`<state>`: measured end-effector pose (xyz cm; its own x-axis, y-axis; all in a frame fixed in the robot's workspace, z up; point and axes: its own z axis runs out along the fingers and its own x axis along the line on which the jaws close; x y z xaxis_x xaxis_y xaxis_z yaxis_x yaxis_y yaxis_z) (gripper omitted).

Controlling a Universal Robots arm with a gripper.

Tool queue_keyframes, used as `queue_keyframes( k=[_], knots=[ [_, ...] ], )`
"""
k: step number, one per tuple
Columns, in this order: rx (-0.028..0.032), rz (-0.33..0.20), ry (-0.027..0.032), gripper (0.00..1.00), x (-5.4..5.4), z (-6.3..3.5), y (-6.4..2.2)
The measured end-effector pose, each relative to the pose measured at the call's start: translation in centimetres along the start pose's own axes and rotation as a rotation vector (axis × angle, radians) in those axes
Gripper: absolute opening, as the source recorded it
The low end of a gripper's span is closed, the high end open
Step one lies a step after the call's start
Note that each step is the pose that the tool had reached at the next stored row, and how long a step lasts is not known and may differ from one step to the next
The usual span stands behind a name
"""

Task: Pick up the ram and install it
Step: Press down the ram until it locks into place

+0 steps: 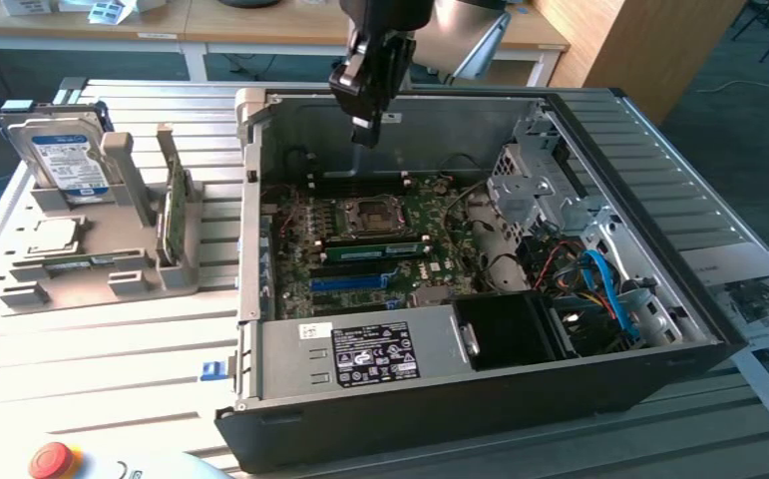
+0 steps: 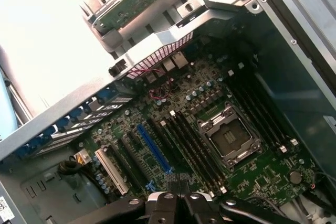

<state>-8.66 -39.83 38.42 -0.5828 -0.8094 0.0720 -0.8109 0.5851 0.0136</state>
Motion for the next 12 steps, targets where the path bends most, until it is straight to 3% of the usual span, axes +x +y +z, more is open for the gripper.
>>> queue_keyframes(
  k=[7,9,12],
  knots=[
    [0.0026,0.004,-0.0020,0.10,0.03,0.00,0.04],
    [0.0147,0.005,-0.0107,0.10,0.03,0.00,0.05],
    [0.0400,0.006,-0.0292,0.10,0.05,0.00,0.07]
  ],
)
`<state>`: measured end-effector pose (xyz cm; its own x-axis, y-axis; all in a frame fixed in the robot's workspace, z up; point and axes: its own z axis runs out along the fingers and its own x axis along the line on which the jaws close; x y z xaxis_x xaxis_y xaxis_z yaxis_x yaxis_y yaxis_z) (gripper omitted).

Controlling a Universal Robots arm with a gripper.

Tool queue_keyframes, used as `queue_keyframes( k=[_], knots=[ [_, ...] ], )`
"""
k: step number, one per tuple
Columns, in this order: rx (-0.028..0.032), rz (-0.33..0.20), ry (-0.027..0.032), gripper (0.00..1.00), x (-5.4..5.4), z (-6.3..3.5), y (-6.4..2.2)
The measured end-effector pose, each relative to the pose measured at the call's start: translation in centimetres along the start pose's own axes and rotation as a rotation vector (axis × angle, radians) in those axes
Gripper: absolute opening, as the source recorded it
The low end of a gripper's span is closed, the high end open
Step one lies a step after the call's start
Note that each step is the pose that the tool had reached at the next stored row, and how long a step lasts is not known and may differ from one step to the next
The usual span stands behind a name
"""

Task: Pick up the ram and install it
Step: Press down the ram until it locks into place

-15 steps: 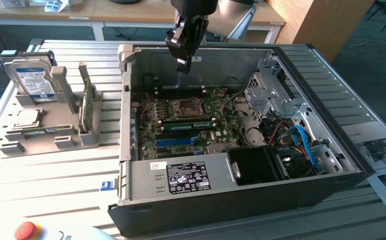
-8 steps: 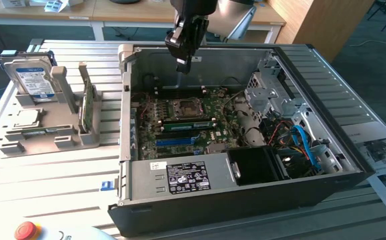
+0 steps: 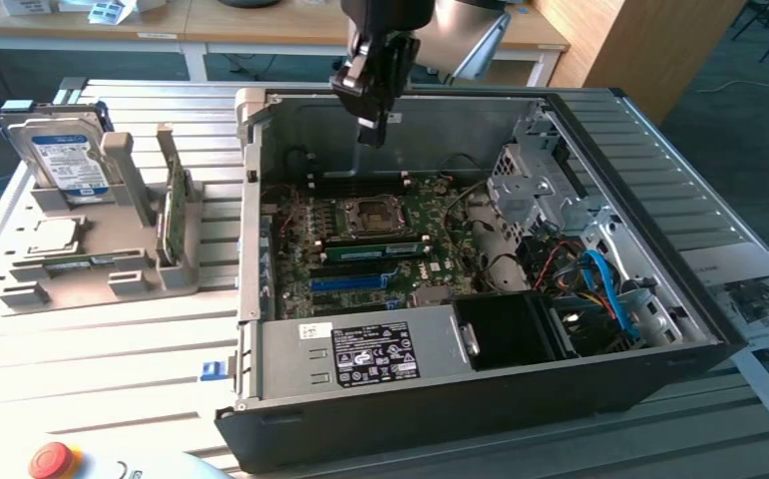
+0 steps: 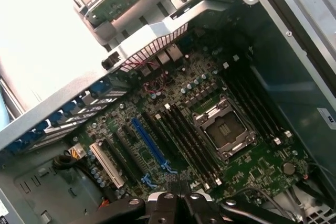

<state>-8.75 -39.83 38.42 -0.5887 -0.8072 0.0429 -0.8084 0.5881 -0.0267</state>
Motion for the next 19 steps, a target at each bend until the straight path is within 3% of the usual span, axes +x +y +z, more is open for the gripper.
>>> queue_keyframes(
  k=[1,3,8,19],
  knots=[
    [0.0041,0.001,-0.0030,0.10,0.00,0.01,0.01],
    [0.0052,0.008,-0.0037,0.10,0.00,0.03,0.01],
    [0.0032,0.058,-0.0023,0.10,0.00,0.07,0.01],
    [-0.0036,0.221,0.0025,0.10,0.00,0.14,0.01]
  ],
)
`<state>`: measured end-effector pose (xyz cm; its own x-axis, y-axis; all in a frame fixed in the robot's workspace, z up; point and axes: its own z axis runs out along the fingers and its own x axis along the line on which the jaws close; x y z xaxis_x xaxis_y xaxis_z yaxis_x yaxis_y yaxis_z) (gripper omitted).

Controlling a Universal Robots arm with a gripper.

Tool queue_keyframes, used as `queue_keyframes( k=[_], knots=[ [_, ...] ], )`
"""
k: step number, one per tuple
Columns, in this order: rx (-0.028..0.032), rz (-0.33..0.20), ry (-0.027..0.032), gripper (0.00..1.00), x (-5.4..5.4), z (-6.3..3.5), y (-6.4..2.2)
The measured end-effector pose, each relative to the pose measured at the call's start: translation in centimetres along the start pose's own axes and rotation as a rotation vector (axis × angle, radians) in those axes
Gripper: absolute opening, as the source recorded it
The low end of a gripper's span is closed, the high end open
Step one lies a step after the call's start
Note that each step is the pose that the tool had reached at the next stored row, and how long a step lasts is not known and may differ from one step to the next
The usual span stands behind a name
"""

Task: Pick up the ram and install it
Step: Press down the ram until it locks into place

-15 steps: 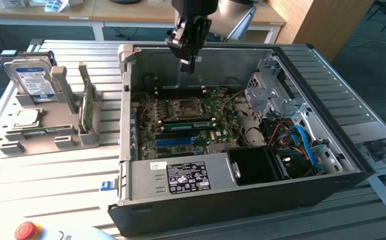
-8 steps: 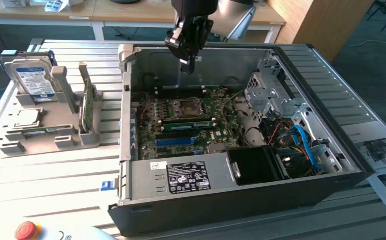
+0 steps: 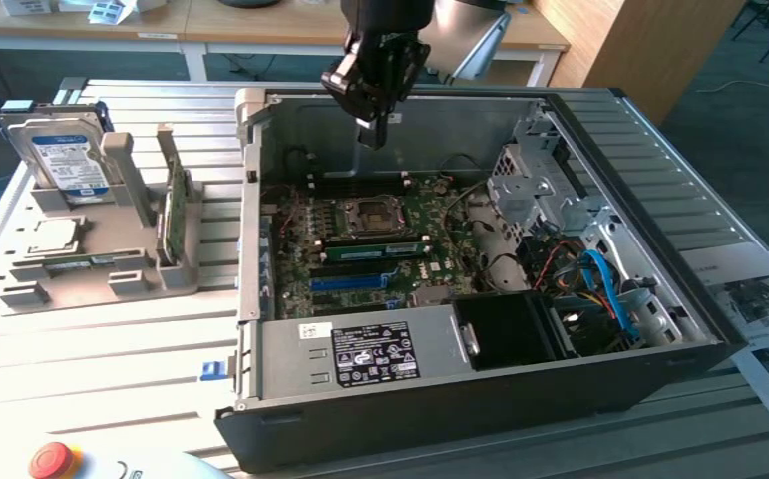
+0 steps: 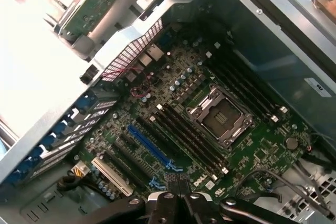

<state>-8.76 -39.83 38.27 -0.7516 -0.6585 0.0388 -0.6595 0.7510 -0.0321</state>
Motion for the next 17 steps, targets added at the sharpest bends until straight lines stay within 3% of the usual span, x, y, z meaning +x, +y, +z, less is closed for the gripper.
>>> queue_keyframes(
  k=[8,10,17],
  knots=[
    [-0.0051,0.132,0.0043,0.10,0.00,0.04,0.00],
    [-0.0106,0.272,0.0088,0.10,0.00,0.09,0.00],
    [-0.0150,0.388,0.0125,0.10,0.00,0.13,0.00]
  ],
)
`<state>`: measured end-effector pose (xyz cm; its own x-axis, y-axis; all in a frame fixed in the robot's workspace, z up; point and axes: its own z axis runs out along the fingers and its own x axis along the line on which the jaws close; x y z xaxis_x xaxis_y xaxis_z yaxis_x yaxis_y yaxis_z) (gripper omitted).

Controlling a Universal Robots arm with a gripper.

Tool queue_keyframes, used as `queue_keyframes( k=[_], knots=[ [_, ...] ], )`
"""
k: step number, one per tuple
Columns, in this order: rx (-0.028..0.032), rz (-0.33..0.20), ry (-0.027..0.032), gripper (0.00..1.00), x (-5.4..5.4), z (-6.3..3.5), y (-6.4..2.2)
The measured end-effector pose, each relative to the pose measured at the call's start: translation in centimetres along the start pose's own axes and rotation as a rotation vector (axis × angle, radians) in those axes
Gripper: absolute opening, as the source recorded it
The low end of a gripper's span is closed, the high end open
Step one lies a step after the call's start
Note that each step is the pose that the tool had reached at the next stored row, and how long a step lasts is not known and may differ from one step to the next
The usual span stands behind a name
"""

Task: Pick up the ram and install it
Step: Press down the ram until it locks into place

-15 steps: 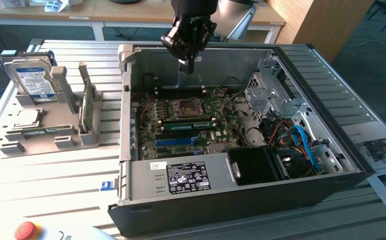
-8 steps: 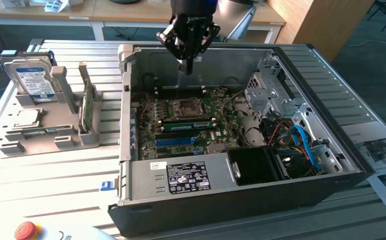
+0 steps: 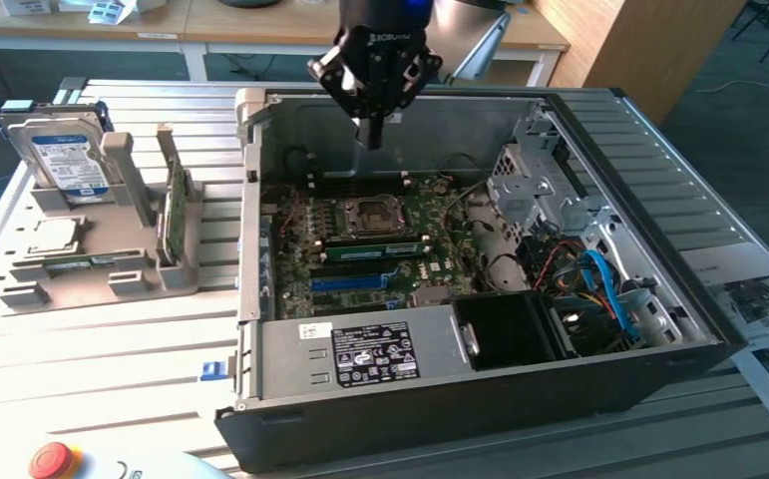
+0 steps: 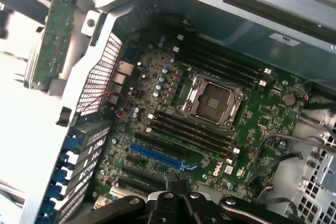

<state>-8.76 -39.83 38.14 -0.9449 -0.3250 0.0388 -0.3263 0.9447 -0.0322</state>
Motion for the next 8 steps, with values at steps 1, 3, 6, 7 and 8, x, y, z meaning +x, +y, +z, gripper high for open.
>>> queue_keyframes(
  k=[1,3,6,7,8],
  knots=[
    [-0.0006,0.016,0.0005,0.10,0.00,0.01,0.00],
    [-0.0019,0.050,0.0016,0.10,0.00,0.02,0.00],
    [-0.0039,0.099,0.0032,0.10,0.00,0.04,0.00],
    [-0.0045,0.115,0.0037,0.10,0.00,0.05,0.00],
    [-0.0050,0.131,0.0043,0.10,0.00,0.05,0.00]
  ],
)
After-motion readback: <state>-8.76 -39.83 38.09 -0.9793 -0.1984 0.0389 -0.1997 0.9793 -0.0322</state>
